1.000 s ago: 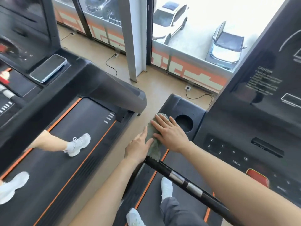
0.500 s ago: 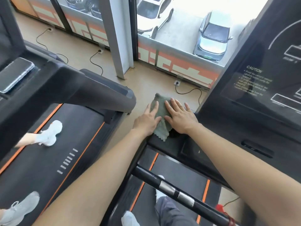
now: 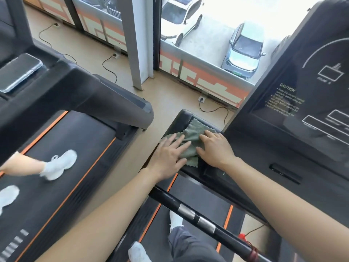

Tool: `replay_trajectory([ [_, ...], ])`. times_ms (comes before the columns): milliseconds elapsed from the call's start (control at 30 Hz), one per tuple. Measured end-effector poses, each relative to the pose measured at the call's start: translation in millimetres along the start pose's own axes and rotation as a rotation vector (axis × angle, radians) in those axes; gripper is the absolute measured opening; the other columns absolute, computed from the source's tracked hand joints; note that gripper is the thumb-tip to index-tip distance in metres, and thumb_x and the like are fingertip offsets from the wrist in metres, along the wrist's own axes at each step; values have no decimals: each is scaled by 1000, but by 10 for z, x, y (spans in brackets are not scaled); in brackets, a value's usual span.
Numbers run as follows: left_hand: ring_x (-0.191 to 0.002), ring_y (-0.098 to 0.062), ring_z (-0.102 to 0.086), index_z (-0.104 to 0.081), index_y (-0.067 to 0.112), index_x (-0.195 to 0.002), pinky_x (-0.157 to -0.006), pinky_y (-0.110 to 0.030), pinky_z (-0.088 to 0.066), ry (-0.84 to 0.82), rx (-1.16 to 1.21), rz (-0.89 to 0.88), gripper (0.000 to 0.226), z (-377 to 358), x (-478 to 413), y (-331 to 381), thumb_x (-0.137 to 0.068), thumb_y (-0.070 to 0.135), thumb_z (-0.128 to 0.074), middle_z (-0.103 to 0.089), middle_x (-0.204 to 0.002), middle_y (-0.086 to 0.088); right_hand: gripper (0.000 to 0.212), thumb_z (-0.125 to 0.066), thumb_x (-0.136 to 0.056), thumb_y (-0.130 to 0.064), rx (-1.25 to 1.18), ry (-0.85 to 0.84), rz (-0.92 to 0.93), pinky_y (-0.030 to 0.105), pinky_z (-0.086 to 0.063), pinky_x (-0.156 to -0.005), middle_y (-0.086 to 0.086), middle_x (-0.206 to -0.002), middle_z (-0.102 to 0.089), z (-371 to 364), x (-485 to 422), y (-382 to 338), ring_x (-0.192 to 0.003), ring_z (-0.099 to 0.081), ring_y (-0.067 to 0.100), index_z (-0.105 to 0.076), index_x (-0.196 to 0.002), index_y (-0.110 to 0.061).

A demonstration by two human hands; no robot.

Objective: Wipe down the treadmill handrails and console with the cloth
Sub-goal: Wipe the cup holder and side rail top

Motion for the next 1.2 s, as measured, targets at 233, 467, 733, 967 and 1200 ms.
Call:
replay_trajectory([
  [233, -132, -26, -49, -41, 22, -154, -103, -41, -46, 214, 139, 519, 64, 111, 706, -596, -95, 31, -63, -45, -157, 4, 69, -24, -104, -57, -200, -148, 143, 46, 2, -125, -3, -167, 19, -475, 19, -686, -152, 21, 23, 7, -160, -32],
  [467, -136, -23, -51, -48, 26, -151, -109, -43, -45, 245, 248, 578, 63, 46, 776, -708, -93, 33, -71, -48, -155, 8, 71, -14, -98, -70, -135, -81, 11, 44, 7, -124, -6, -167, 20, -494, -170, -631, -152, 21, 19, 10, -158, -40],
  [733, -136, -22, -50, -46, 32, -152, -105, -45, -48, 253, 229, 596, 61, 62, 832, -675, -95, 39, -67, -47, -155, 13, 84, -8, -93, -77, -24, -181, -188, 47, 5, -124, 13, -166, 19, -360, -443, 144, -154, 14, 28, 14, -159, -29],
  [967, -136, -21, -50, -44, 33, -153, -102, -44, -48, 241, 210, 596, 60, 94, 838, -637, -97, 43, -63, -46, -156, 13, 70, -10, -103, -56, 56, -178, -96, 45, 8, -124, 19, -164, 21, -398, -235, 67, -153, 16, 34, 19, -158, -22],
  [1200, -134, -21, -51, -43, 34, -154, -100, -45, -48, 229, 199, 589, 61, 90, 832, -649, -97, 45, -63, -46, -156, 14, 60, -10, -106, -48, 43, -219, 79, 44, 6, -125, 9, -168, 12, -433, 297, -184, -154, 14, 28, 8, -160, -29],
])
Point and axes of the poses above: each hand's wrist, its own x-axis away from the middle knuckle, its own z-axis out of the back of the hand, y = z × x, the point moved 10 cm from there along -x, towards the middle knuckle
